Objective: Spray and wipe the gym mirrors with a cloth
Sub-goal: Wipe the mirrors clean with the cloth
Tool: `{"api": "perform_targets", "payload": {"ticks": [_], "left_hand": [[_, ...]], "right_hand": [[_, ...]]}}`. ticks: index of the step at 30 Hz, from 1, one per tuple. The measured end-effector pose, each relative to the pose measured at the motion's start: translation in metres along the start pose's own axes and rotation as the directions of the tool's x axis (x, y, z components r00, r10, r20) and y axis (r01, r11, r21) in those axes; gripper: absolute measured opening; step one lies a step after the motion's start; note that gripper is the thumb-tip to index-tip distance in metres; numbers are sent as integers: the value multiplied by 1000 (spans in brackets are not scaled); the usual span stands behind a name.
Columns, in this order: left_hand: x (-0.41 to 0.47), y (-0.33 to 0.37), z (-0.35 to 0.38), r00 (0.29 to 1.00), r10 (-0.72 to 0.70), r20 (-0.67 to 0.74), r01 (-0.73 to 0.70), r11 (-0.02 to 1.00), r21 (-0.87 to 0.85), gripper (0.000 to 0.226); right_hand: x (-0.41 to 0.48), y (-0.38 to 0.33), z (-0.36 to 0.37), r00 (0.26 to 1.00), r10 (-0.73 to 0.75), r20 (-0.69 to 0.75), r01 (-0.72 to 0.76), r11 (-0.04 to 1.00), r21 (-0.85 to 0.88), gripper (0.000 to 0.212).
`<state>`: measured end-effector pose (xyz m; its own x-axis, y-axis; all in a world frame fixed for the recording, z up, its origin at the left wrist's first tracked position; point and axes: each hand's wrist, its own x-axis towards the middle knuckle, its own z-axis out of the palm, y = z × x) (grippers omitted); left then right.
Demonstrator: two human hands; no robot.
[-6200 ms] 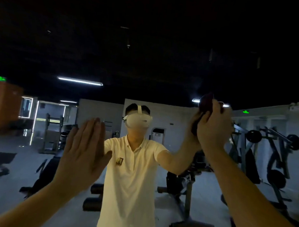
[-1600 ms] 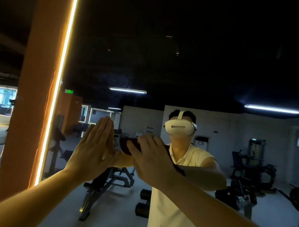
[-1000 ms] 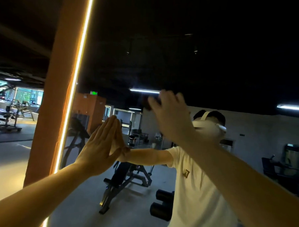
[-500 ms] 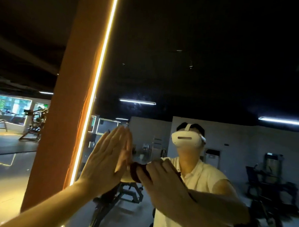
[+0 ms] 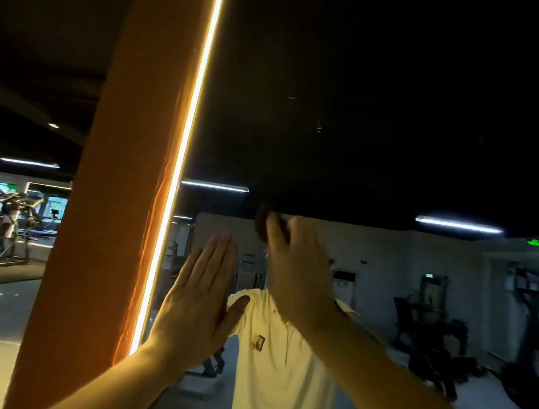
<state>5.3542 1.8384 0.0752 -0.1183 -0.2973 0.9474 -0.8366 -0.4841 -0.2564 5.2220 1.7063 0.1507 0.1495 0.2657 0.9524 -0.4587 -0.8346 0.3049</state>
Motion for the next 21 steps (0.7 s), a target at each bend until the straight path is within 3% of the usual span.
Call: {"api": "perform_targets", "payload": {"ticks": [3, 6, 7, 9, 11, 13, 15, 17, 21], "left_hand": [[-2, -6, -1, 999, 37, -14, -37, 999, -9, 78], [-5, -12, -4, 998, 60, 25, -61, 998, 31, 83], [-5, -11, -4, 997, 62, 35, -63, 997, 32, 83], [-5, -9, -2, 998, 48, 49, -49, 999, 8, 83], [-6, -7, -1, 997, 33, 66, -32, 999, -10, 83], [-7, -7, 0, 998, 31, 62, -30, 999, -26, 84], [-7, -10, -2, 998, 47, 47, -44, 998, -50, 84], [-5, -12, -6, 998, 53, 38, -50, 996, -71, 85], [-9, -8, -16, 1000, 25, -5, -25, 997, -74, 81]], "right_hand": [[-77, -24, -7, 966, -221, 133, 217, 975, 45, 75], [-54, 6, -18, 859, -473, 195, 493, 867, -70, 63], [-31, 19, -22, 846, -496, 196, 523, 843, -123, 63], [28, 45, -26, 927, -364, 92, 376, 900, -220, 57], [92, 64, -27, 993, -102, -52, 85, 962, -261, 47], [140, 66, -24, 991, 85, -100, -108, 964, -244, 44], [152, 48, -11, 978, 162, -130, -184, 966, -182, 43], [129, 17, 3, 985, 127, -116, -138, 986, -95, 45], [30, -29, 11, 994, -110, 7, 110, 994, -15, 59]]}}
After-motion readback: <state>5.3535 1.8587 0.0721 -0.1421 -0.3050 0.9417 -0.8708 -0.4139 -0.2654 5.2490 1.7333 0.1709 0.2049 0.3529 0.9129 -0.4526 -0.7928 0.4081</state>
